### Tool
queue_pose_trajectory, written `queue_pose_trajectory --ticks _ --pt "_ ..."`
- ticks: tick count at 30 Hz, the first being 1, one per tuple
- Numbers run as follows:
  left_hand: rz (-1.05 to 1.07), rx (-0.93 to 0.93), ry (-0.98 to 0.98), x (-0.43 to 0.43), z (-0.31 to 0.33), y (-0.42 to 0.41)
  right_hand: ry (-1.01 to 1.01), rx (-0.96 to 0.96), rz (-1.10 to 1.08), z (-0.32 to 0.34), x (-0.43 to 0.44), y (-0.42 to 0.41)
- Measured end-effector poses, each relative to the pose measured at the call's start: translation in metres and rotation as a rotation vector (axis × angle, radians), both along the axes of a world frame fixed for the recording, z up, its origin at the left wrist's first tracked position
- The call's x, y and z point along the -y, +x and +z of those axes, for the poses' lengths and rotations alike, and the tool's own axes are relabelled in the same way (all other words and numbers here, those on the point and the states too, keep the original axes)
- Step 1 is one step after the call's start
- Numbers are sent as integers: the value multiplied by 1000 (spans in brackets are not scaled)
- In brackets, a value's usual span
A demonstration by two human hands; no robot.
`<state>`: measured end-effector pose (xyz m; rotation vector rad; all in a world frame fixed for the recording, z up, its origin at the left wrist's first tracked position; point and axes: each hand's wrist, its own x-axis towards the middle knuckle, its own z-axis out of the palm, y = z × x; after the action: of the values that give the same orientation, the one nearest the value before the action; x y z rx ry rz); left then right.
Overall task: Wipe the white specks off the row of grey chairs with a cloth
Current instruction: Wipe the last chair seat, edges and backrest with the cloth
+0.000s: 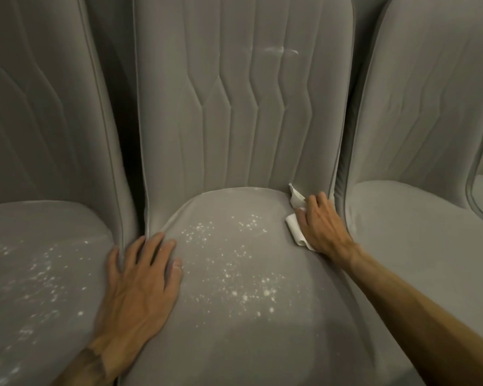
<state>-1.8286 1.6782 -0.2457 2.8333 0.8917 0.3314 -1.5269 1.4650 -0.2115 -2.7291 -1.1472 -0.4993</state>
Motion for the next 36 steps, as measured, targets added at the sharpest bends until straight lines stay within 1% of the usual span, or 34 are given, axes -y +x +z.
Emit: queue_pose_trajectory --ticks 2,3,5,7,9,11,13,15,16,17,20,22,23,25,27,28,29,31,34,36 --pt "-1 -5 -13 0 0 1 28 -94 -96 -3 -18 -3" --pt "-4 -6 -19 0 1 1 46 -130 -108 -6 -28 -9" --pt "-5 -3 -31 1 2 0 68 -179 8 -12 -44 -28" --pt "0 -1 -37 2 4 0 112 -286 167 -13 -41 -44" --pt "4 -9 -33 5 6 1 54 -308 248 -7 -23 -37" --pt "8 -15 -28 6 8 1 40 -292 193 -3 -11 -19" --pt "5 -19 -23 8 9 2 94 -263 51 -3 -15 -7" --pt "5 -26 -22 7 9 2 123 -237 -50 -5 -34 -13" --pt "4 -28 -20 7 8 2 108 -231 -42 -7 -45 -24" --pt "3 -28 -17 7 7 2 88 -232 9 -11 -55 -37" --pt "3 -33 -10 6 5 1 9 -206 282 -20 -63 -68" --pt "0 -36 -15 5 5 1 -7 -212 325 -13 -53 -56" --pt "1 -32 -18 5 6 1 -7 -215 305 -11 -48 -45" --pt "4 -29 -16 6 6 3 6 -215 172 -7 -43 -21" --pt "1 -30 -16 7 6 4 21 -139 29 -7 -52 -14" --pt "2 -26 -19 7 7 3 29 -125 14 -8 -62 -22" --pt "0 -23 -22 6 7 3 51 -149 41 -10 -73 -35" --pt "-2 -20 -20 6 7 2 104 -212 204 -17 -88 -65" --pt "-12 -16 -29 4 5 1 42 -232 427 -19 -84 -89" --pt "-14 -13 -36 4 4 1 17 -244 415 -13 -77 -73"
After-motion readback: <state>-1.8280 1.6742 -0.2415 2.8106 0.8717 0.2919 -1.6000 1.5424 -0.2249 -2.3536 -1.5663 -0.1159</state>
